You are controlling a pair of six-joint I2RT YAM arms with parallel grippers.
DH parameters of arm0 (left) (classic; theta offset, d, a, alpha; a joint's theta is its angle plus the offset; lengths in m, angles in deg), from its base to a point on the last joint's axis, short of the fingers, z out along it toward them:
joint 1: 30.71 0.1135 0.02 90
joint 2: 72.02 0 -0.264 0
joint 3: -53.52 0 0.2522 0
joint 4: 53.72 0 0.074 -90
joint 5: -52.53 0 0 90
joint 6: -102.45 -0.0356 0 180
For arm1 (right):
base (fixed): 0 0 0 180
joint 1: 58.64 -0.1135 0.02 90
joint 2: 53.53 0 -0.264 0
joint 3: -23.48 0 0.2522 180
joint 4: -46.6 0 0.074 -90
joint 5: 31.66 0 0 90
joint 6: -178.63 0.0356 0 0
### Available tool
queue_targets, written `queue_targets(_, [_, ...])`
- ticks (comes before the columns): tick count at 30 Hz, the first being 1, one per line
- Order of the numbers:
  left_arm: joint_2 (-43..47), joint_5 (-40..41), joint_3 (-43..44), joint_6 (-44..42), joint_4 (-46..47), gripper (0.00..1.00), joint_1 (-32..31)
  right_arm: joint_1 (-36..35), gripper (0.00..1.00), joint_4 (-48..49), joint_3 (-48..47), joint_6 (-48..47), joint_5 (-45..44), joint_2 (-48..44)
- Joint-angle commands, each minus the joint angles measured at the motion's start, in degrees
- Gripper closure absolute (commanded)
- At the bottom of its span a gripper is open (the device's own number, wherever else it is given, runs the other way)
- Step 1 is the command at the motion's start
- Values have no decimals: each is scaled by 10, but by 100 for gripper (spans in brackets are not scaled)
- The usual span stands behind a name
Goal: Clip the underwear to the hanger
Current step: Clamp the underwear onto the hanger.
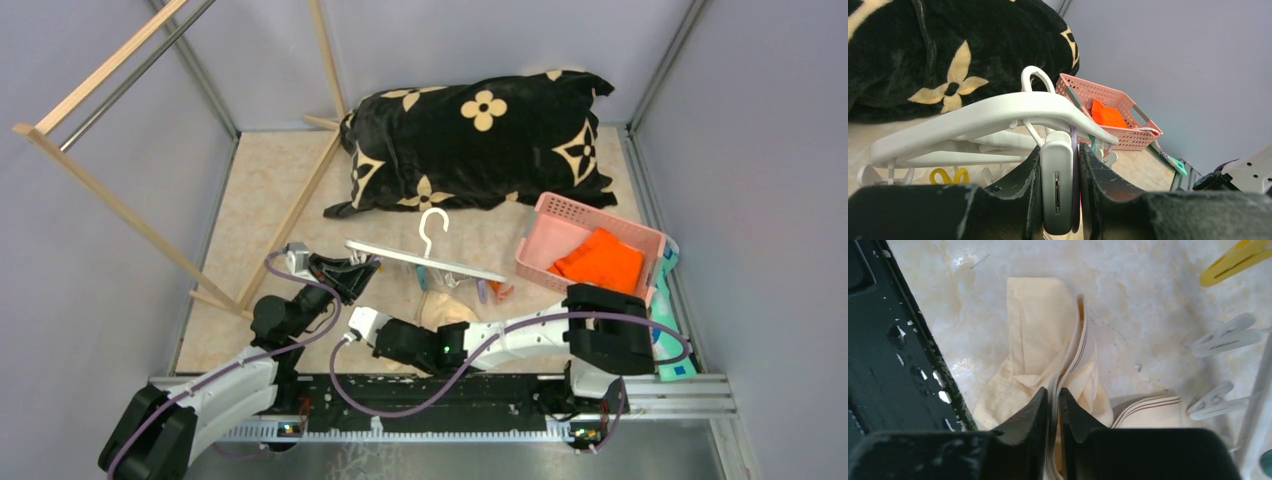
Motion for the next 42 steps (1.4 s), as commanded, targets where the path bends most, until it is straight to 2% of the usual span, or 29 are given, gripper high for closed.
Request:
queue_targets(1, [4,0,-8,5,44,100,-1,0,77,-4,-24,6,31,6])
queue_targets(5, [7,1,-8,4,43,100,-1,-5,61,-28,-44,8,-1,31])
queue_targets(11, [9,1,-10,5,43,100,-1,-20,51,-49,-77,-5,-28,65])
queue_targets(18, [16,1,-11,5,40,100,0,-30,49,-74,-106,-3,-95,87])
queue_targets(25, [19,1,-10,6,38,100,0,-30,49,-71,-110,-2,-95,94])
queue_targets(28, [20,2,-11,6,38,100,0,-30,53,-70,-110,0,-97,97])
queue_targets(30, [20,2,-10,7,37,100,0,-29,59,-66,-107,1,-99,94])
queue_targets(37, [20,-8,-10,10,43,100,0,0,100,-8,-62,26,-42,35])
queue_targets(42, [7,-33,-9,28,75,100,0,39,100,74,3,71,81,-40])
